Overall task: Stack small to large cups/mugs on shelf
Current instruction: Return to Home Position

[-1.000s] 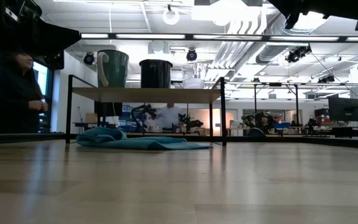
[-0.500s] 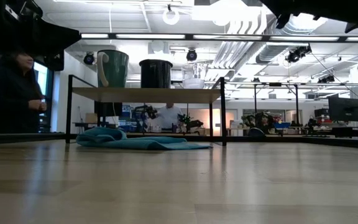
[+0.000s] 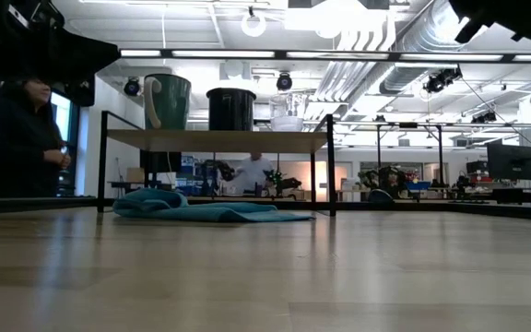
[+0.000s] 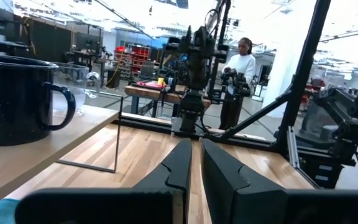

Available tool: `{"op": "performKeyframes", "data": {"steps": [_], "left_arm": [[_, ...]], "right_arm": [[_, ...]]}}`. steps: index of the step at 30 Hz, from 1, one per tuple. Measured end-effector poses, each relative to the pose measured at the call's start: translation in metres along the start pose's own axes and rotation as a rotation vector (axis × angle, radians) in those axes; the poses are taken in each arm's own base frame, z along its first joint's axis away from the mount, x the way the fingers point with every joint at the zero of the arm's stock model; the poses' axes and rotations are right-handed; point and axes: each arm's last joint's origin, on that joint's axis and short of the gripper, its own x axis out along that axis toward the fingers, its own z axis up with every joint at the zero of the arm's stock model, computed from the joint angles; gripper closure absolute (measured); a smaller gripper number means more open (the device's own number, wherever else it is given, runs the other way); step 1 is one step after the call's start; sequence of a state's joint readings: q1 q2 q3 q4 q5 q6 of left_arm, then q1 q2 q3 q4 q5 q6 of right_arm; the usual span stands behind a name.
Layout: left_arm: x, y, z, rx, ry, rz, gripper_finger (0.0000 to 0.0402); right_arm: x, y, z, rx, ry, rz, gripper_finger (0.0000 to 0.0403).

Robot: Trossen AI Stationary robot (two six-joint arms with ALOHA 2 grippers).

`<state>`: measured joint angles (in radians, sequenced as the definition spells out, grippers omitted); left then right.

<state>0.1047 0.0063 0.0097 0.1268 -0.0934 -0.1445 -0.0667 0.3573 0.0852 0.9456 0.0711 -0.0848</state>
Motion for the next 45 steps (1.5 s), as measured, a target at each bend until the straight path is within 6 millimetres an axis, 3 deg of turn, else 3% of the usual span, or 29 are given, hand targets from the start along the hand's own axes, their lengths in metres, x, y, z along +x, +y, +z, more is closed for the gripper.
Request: {"op": "performKeyframes", "data": {"steps": [11,22,45], "left_arm": [[0.0,0.002,0.0,-0.025,-0.009,0.055,0.0376],[0.0,0.002,0.0,-0.042,-0.009,0.056,0.0376],[0.0,0.002,0.0,-0.063,-0.007,0.052,0.0376]], "right_arm": [[-0.013,0.002,-0.007,-0.054,-0.073,0.008,0.0269],[-0.013,0.003,-0.015,-0.048,0.015,0.021,0.0269],[-0.036,-0.001,0.021,-0.127,-0.255,0.046,0.0269]]}}
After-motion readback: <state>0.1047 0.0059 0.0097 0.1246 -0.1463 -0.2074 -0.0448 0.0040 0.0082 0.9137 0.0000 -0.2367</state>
